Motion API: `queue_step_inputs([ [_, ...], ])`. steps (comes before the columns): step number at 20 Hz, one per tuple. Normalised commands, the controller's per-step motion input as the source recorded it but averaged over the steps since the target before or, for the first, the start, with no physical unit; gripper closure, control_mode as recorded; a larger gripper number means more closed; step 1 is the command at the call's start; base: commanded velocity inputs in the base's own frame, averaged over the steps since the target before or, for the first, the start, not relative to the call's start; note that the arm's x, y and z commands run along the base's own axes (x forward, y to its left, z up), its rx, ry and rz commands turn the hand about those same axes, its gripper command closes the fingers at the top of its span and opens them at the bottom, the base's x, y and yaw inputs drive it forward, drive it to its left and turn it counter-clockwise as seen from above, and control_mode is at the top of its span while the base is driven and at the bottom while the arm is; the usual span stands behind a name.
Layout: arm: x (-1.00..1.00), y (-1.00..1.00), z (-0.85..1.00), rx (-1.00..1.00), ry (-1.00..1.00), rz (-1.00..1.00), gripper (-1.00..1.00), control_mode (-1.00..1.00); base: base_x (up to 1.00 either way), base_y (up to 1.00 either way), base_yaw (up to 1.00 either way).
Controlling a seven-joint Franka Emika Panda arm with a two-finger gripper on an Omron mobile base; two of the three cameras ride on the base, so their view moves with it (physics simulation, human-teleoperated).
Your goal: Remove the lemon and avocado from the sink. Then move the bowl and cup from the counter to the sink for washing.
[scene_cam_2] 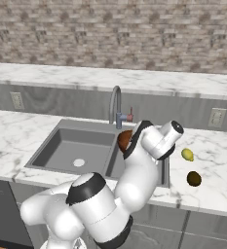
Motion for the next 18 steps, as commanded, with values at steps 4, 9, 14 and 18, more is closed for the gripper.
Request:
queue_step_inputs([
  [4, 0.11, 0.04, -0.09, 0.0, 0.0, 0.0, 1.0, -1.0, 0.0, 0.0, 0.0],
  [9, 0.11, 0.05, -0.09, 0.0, 0.0, 0.02, 1.0, -1.0, 0.0, 0.0, 0.0],
  [14, 0.1, 0.04, -0.11, 0.0, 0.0, 0.01, 1.0, -1.0, 0.0, 0.0, 0.0],
  [18, 0.11, 0.06, -0.11, 0.0, 0.0, 0.0, 1.0, -1.0, 0.0, 0.0, 0.0],
])
